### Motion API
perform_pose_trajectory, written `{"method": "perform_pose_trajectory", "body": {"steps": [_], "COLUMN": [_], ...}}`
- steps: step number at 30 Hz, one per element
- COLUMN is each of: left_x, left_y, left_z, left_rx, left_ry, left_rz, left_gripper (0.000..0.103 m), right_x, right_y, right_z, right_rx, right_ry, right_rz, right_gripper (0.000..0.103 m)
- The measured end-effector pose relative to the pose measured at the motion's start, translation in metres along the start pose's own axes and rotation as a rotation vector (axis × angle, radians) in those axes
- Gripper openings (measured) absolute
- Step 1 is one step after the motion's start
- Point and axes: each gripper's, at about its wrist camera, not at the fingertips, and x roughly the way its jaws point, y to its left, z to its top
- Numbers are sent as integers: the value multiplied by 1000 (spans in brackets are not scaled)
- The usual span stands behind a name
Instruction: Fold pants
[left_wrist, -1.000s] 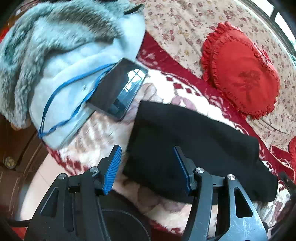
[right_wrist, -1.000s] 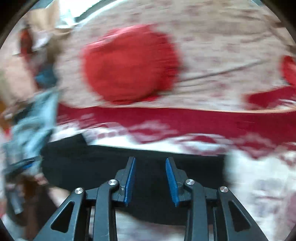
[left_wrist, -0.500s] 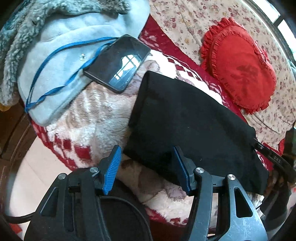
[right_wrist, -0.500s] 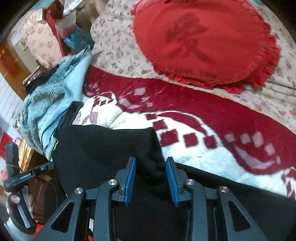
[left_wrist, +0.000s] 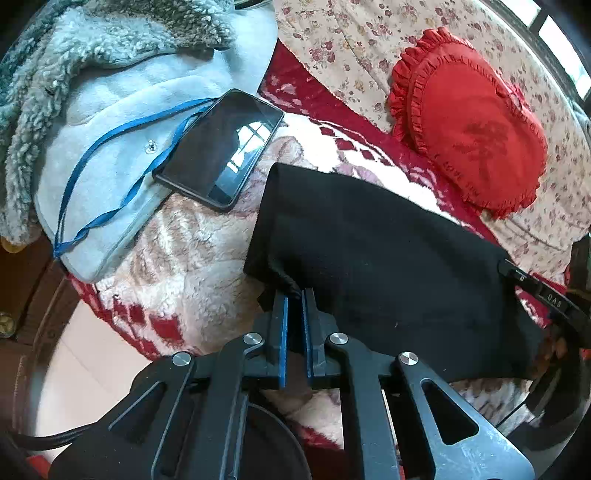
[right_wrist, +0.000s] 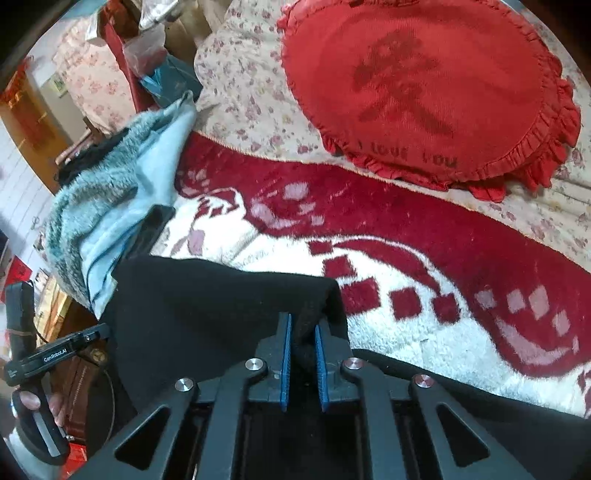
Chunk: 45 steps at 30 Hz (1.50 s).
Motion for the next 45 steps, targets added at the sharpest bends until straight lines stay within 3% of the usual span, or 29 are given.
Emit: {"method": "perform_pose_trajectory", "body": {"steps": [2, 11, 15, 20, 23, 26, 28, 31, 34, 37, 40, 45], "left_x": [-3, -46, -21, 19, 19, 17, 19, 20, 19, 18, 19, 16], "left_y": [-3, -48, -37, 0, 3, 1, 1, 1, 0, 1, 5, 7], "left_z": [7, 65, 55, 35, 29, 29, 30, 31, 31, 31, 31, 28], "left_rx": [1, 153, 154, 67, 72, 82, 79, 72, 83, 82, 63, 72], "left_ry": [-10, -198, -137, -15, -23, -32, -23, -20, -22, -19, -12, -23], "left_rz": [-16, -60, -9, 42, 48, 52, 51, 48, 51, 45, 30, 56], "left_gripper": [5, 5, 5, 5, 5, 5, 5, 5, 5, 5, 5, 9], "right_x": [-6, -31, -22, 5, -4, -22, -25, 0, 37, 80, 97, 125], "right_y": [-2, -11, -12, -22, -22, -2, 21, 70, 109, 127, 131, 131], "right_z": [2, 21, 20, 14, 15, 21, 24, 20, 12, 14, 32, 50], "right_rx": [18, 82, 84, 92, 106, 37, -34, -182, -276, -297, -302, -292], "right_ry": [-25, -119, -99, -5, -32, -83, -83, 10, 84, 132, 73, 103], "right_rz": [16, 51, 28, -43, -106, -159, -107, 18, 68, 76, 32, 9], "right_gripper": [10, 4, 4, 5, 19, 20, 20, 20, 20, 20, 16, 17]}}
